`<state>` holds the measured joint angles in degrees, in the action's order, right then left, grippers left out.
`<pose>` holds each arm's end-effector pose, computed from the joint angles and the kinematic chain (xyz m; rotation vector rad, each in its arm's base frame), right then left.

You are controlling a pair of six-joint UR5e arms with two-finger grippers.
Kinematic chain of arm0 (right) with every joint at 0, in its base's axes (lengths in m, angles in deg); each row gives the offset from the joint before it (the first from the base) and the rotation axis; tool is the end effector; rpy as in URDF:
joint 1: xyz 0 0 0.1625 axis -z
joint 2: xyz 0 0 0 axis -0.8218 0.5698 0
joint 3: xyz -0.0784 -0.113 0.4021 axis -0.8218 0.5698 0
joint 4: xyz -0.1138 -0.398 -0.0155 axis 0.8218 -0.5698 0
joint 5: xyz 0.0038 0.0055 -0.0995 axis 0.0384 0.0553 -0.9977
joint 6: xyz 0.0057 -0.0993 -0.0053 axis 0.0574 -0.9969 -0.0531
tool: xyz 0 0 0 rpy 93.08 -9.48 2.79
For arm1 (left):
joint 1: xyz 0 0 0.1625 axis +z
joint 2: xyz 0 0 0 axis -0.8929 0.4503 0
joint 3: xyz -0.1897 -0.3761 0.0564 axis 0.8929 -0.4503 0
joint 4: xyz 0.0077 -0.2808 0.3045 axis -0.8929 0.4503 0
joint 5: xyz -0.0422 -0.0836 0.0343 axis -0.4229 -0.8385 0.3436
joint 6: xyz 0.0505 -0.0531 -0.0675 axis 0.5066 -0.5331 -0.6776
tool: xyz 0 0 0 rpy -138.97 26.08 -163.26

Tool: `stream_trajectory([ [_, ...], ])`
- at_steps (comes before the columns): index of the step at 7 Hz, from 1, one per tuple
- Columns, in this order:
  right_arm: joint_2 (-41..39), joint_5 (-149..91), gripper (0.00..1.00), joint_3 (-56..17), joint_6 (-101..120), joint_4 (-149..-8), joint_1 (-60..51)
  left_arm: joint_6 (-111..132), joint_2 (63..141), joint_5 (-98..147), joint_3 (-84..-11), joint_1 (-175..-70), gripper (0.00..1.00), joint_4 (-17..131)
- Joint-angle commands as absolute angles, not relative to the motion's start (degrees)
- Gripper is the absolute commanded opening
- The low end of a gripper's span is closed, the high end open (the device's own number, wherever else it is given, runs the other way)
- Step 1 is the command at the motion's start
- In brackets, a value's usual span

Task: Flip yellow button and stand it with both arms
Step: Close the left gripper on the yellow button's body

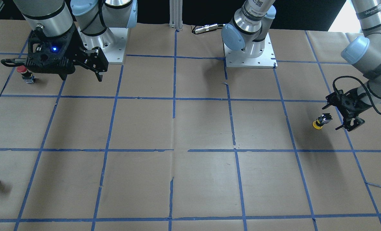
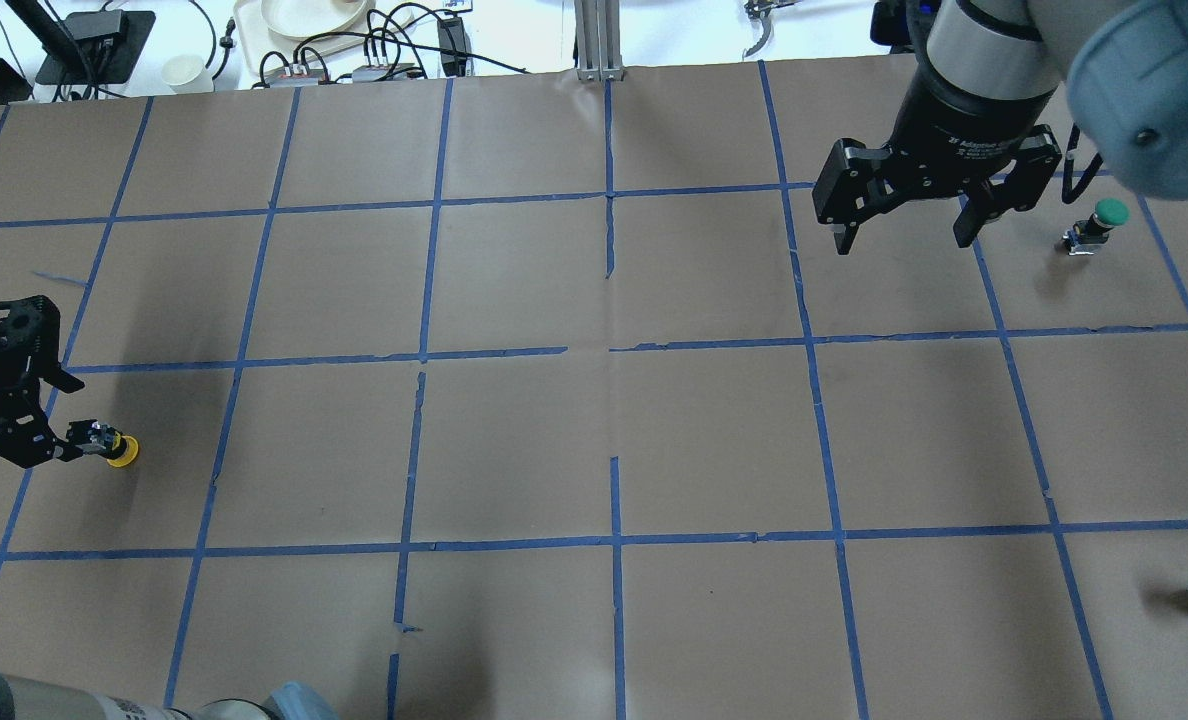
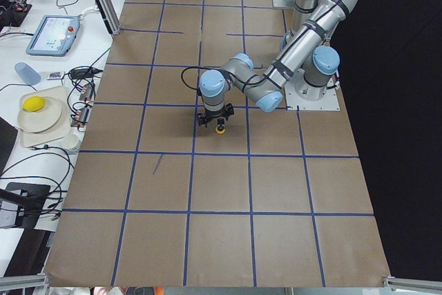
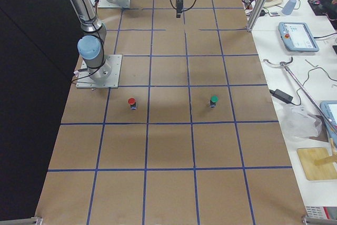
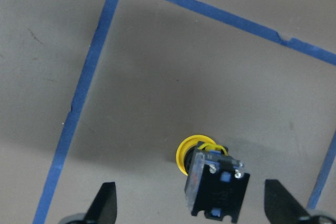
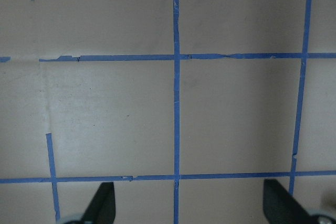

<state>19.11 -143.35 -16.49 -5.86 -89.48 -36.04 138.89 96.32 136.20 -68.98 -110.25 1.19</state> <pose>0.1420 -0.4841 0.4873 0.0020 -3.1175 -0.0472 0.2479 -0.4613 0.2327 -1.7472 -2.4742 -0.0360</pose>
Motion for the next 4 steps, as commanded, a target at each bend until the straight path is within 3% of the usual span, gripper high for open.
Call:
stream_trajectory([
  [1,18.97,-143.26,1.00,-16.52,-5.89,-89.57,-36.06,139.70,96.87,138.18,-70.08,-110.08,0.98,1.39],
  [2,19.49,-143.17,1.00,-16.44,-5.80,-89.57,-36.14,139.79,96.87,140.46,-70.08,-110.08,0.98,1.39],
  [3,19.06,-143.26,1.00,-16.52,-5.89,-89.57,-36.06,139.79,96.96,140.66,-69.91,-110.17,0.88,1.56],
  [4,19.06,-143.43,1.00,-16.52,-5.89,-89.39,-36.06,141.10,97.05,140.57,-69.73,-110.17,0.71,1.48],
])
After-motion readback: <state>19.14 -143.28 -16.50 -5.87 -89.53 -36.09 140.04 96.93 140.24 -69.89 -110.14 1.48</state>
